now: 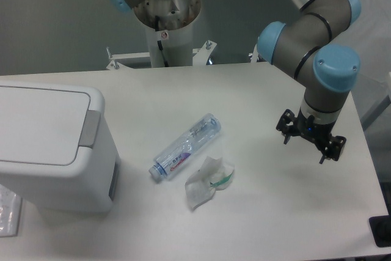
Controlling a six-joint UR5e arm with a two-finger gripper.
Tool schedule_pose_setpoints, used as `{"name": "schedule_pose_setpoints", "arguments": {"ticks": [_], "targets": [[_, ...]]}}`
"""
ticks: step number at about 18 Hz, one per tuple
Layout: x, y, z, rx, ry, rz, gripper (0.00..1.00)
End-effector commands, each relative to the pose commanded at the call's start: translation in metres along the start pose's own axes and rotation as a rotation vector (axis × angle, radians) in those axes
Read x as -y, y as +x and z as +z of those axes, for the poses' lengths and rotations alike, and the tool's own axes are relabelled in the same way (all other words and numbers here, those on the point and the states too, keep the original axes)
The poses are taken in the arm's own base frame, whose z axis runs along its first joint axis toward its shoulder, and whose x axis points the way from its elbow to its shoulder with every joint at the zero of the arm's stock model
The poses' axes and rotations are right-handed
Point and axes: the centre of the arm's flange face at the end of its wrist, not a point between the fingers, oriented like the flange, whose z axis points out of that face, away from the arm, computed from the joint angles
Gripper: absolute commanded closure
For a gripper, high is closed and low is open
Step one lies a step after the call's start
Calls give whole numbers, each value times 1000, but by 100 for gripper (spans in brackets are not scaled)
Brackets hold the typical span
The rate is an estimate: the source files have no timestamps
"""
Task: Open the trash can
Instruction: 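Move the gripper over the table toward the white trash can lid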
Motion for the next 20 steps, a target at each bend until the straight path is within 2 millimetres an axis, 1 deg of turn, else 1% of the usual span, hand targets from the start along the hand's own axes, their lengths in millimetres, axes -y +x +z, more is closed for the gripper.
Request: {"name": "schedule_pose_setpoints", "arguments": {"ticks": [2, 4, 5, 7, 8, 10, 11, 12, 13, 14, 15, 16, 18, 19, 20], "targets": [[0, 3, -4, -13, 59, -53, 0], [9, 1, -15, -9, 109, -120, 0], [14, 2, -19, -15, 130, -188, 0], [28, 5, -25, -42, 194, -318, 0], [39, 7, -29, -59, 227, -357, 0], [57, 13, -48, -50, 262, -387, 0], [65, 15, -54, -47, 268, -399, 0], [84, 26, -66, -42, 280, -412, 0], [93, 34, -83, -33, 295, -450, 0], [101, 41, -88, -40, 301, -481, 0], [117, 52, -89, -59, 316, -488, 0], [125, 60, -97, -70, 340, -494, 0], [133, 70, -113, -78, 376, -500, 0], [142, 81, -120, -87, 390, -494, 0], [154, 97, -132, -88, 407, -478, 0]]}}
